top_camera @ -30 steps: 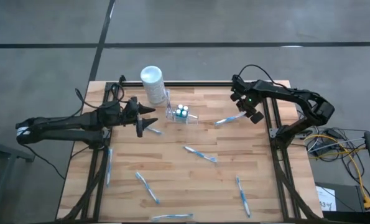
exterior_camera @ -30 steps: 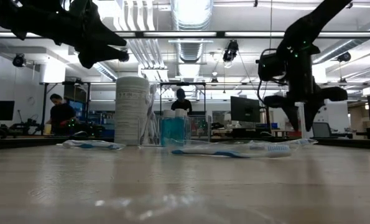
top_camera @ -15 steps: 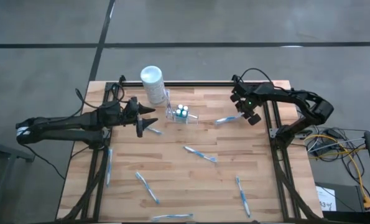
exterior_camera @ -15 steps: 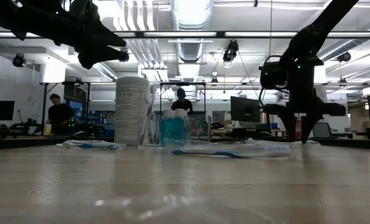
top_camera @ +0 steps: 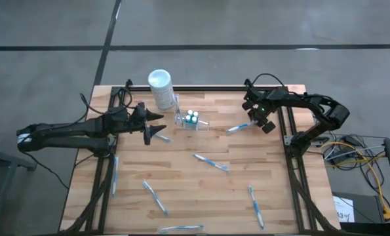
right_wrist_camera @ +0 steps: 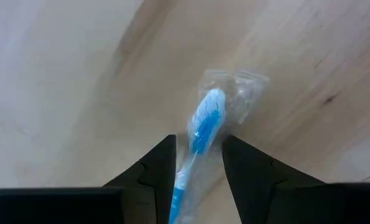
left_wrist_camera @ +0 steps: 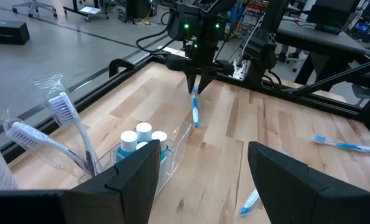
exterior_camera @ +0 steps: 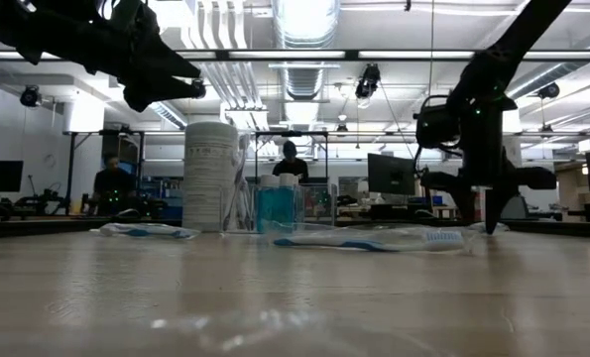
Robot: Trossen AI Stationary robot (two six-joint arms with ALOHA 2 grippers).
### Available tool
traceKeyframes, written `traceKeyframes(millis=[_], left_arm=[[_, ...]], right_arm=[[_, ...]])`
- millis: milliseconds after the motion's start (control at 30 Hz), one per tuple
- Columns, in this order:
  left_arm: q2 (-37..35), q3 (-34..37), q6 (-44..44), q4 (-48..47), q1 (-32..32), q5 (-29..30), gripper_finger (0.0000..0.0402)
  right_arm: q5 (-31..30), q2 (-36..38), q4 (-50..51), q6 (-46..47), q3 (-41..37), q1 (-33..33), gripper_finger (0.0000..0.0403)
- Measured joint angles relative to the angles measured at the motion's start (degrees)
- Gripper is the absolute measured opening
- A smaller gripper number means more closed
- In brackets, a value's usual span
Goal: Pick & Place toothbrushing station
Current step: Put the blue toothbrush into the right of the transparent organizer
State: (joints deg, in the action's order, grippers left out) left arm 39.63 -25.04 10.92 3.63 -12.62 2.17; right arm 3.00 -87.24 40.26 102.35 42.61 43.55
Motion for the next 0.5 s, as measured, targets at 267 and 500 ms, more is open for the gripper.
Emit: traceKeyframes(millis=[267,500], left_arm=[[0.00,0.00,0.00,-0.03,0.00,0.00,0.0247],[0.01,0.00,0.00,-0.03,0.00,0.00,0.0247]], right_arm=[[0.60,0.13,0.14,-6.22,-1.00,-0.04,0.0053],[-0.09,0.21,-0.05,-12.39,-0.67,-0.10,0.0015]])
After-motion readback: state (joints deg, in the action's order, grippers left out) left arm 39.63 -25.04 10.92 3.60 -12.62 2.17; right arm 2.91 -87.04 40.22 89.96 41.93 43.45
